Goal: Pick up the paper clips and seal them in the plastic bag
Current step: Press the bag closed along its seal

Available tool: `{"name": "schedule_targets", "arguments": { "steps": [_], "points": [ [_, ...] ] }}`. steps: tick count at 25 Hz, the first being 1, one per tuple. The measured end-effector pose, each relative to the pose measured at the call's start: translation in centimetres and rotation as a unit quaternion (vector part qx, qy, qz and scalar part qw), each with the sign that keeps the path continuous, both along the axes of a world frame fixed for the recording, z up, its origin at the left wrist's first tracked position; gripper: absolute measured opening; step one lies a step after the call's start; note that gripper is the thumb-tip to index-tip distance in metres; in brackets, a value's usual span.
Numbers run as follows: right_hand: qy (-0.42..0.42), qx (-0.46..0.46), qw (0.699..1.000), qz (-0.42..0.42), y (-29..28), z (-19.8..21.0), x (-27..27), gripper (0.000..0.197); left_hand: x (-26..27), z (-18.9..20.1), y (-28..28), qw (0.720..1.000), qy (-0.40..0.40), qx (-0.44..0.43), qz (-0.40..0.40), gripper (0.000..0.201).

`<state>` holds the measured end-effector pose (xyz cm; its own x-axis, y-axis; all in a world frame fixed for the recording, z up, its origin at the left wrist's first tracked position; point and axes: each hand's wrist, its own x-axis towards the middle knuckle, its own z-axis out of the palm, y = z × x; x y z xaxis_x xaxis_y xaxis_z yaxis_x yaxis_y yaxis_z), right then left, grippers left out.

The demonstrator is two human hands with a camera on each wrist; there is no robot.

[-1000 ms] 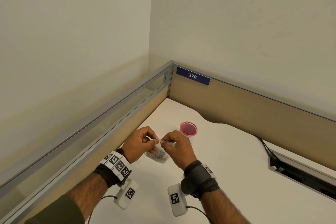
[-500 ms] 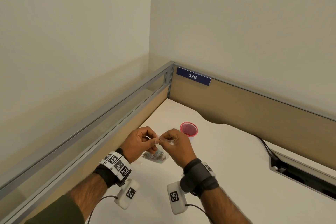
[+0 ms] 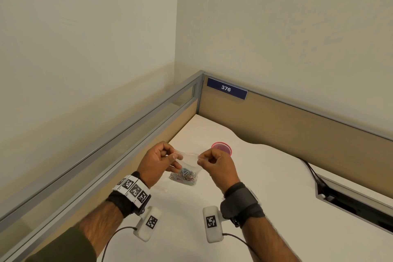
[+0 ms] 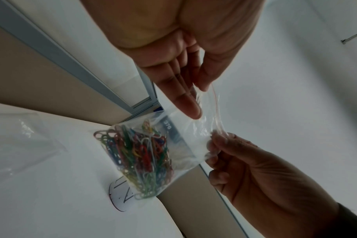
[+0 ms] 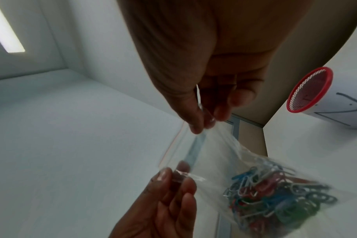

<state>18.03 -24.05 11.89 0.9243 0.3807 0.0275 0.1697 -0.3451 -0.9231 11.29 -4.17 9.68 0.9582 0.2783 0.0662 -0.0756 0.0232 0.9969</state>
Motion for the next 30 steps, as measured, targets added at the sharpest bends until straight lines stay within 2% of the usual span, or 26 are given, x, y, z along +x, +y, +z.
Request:
{"name": "schedule_targets", "arguments": {
  "steps": [8,16,23,30],
  "points": [
    [0.092,0.157,0.983,-0.017,0.07,0.34,0.24,0.008,0.00,0.53,-0.17,0.998,-0.014,-0.062,0.001,0.007],
    [0.111,0.142,0.984,-0.015,0.23,0.00,0.41,0.008,-0.08,0.79,-0.12,0.996,-0.017,-0.092,0.005,0.009],
    [0.153,0.178,0.971,-0.046,0.53,-0.33,0.24,0.012,0.10,0.67,-0.32,0.995,-0.021,-0.094,0.006,0.009],
    [0.134,0.212,0.967,-0.047,0.42,0.36,0.03,0.009,-0.10,0.81,-0.46,0.994,-0.019,-0.103,0.011,0.010]
  ]
}}
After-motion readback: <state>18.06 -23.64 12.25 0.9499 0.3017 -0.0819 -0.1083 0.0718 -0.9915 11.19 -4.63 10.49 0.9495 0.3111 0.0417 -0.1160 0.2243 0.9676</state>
